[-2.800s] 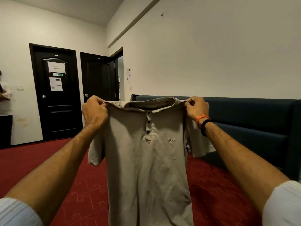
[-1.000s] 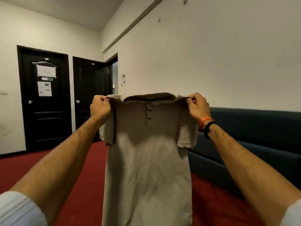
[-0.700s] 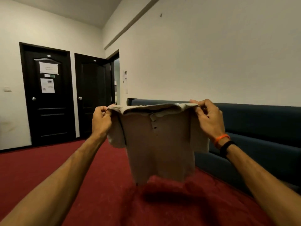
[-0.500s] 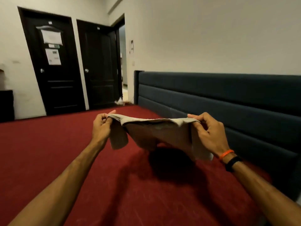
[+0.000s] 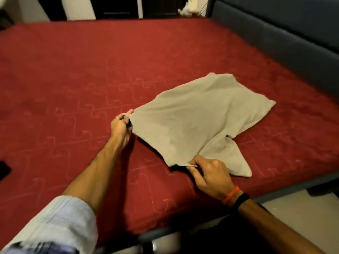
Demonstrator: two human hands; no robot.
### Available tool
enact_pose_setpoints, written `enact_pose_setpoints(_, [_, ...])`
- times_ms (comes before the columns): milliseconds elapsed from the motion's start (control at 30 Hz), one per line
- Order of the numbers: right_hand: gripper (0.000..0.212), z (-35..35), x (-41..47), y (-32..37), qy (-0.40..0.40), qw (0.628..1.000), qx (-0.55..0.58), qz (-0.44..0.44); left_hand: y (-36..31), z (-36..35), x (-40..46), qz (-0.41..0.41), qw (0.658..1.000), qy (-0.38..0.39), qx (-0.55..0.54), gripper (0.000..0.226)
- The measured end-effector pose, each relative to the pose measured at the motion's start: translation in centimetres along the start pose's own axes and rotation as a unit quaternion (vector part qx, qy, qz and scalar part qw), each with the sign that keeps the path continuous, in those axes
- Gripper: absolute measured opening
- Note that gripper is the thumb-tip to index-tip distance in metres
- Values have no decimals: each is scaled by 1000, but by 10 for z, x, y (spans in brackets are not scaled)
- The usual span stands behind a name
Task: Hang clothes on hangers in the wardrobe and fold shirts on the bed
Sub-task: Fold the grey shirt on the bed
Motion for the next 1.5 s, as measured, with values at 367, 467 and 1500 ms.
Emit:
enact_pose_setpoints(367, [16, -109, -35, 128, 51, 977, -2, 207, -15, 137, 21, 49, 985, -112, -119, 32])
enact_pose_setpoints(467, [18, -120, -40, 149, 60, 972, 9, 229, -18, 163, 24, 56, 983, -132, -113, 33])
enact_pose_setpoints(1500, [6, -197, -41, 209, 204, 943, 92, 246, -42, 198, -7, -154, 897, -99, 402, 44])
Point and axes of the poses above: each hand's wrist, its own x-axis towards the middle knuckle, its own z-axis out of the back of the hand, y = z × x, the point moved 7 cm from there along x, towards the middle knuckle, and after that the axes turned 12 degrees about -y, right-handed, at the moved point
